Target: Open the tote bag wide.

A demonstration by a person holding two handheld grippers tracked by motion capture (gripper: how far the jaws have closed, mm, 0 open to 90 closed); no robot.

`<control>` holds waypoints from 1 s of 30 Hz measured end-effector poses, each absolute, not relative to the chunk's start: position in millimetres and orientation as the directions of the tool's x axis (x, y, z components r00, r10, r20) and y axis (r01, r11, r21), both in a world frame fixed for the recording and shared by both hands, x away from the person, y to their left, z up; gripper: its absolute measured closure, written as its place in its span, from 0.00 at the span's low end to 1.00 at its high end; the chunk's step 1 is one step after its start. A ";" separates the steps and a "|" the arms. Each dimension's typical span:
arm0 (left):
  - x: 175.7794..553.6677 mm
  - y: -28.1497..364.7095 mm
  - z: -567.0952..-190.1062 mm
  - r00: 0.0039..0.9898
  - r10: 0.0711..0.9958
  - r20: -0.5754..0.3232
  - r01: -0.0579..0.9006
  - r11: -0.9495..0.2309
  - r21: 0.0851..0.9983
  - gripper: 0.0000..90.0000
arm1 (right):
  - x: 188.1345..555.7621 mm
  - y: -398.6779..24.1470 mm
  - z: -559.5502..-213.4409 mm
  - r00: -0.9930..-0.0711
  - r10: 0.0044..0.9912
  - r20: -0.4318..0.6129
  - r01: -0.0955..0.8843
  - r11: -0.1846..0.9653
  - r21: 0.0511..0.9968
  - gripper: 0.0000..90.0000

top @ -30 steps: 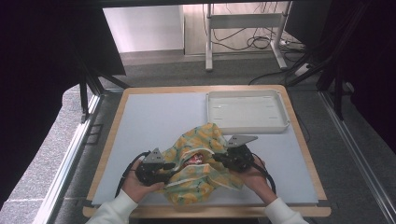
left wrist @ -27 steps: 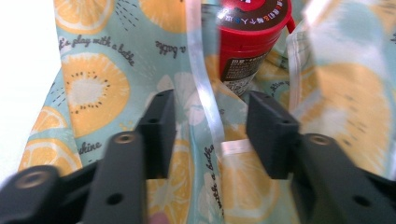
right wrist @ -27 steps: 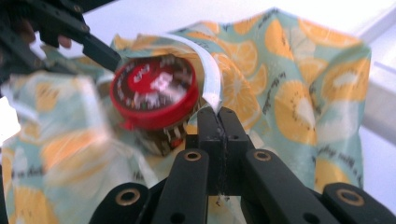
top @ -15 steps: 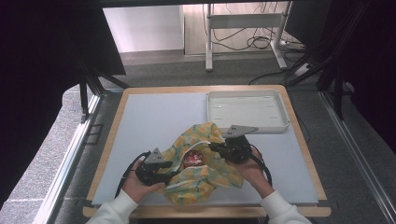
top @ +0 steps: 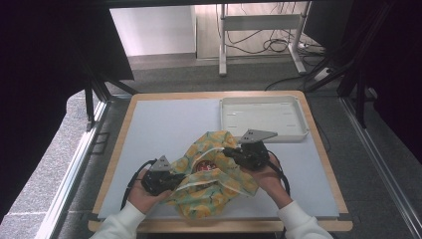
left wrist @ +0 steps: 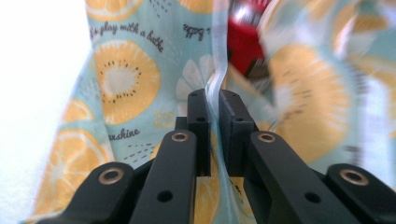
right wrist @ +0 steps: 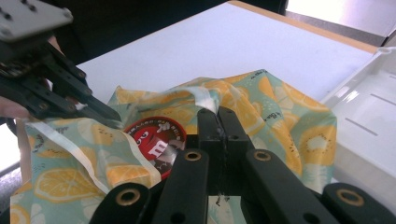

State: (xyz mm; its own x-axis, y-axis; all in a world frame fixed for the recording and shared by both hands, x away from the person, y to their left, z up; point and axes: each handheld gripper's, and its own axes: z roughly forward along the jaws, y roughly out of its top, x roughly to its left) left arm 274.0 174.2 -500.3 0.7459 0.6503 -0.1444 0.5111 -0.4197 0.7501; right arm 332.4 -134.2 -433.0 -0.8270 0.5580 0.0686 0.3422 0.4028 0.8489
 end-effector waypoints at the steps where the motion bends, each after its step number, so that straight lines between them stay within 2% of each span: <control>1: 273.4 175.8 -497.1 0.744 0.651 -0.150 0.506 -0.403 0.762 0.95 | 332.7 -134.7 -432.0 -0.827 0.559 0.066 0.339 0.401 0.851 0.99; 10: 278.3 188.4 -479.2 0.726 0.661 -0.189 0.493 -0.309 0.814 0.96 | 340.3 -130.0 -423.6 -0.824 0.565 0.051 0.327 0.400 0.856 0.99; 19: 302.3 205.9 -452.9 0.688 0.675 -0.269 0.509 -0.184 0.841 0.98 | 365.5 -124.5 -414.4 -0.803 0.594 0.045 0.342 0.398 0.851 0.99; 24: 321.1 206.8 -454.0 0.663 0.688 -0.294 0.531 -0.156 0.833 0.99 | 388.4 -119.1 -416.6 -0.780 0.624 0.047 0.373 0.403 0.836 0.99; 30: 326.5 205.2 -459.4 0.657 0.702 -0.275 0.537 -0.180 0.824 1.00 | 403.8 -114.6 -422.7 -0.767 0.639 0.052 0.398 0.411 0.820 0.99</control>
State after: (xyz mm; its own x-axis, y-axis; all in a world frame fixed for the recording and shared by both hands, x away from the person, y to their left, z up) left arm 326.5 205.2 -459.4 0.6567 0.7022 -0.2750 0.5374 -0.1800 0.8239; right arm 403.8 -114.6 -422.7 -0.7672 0.6393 0.0519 0.3982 0.4113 0.8199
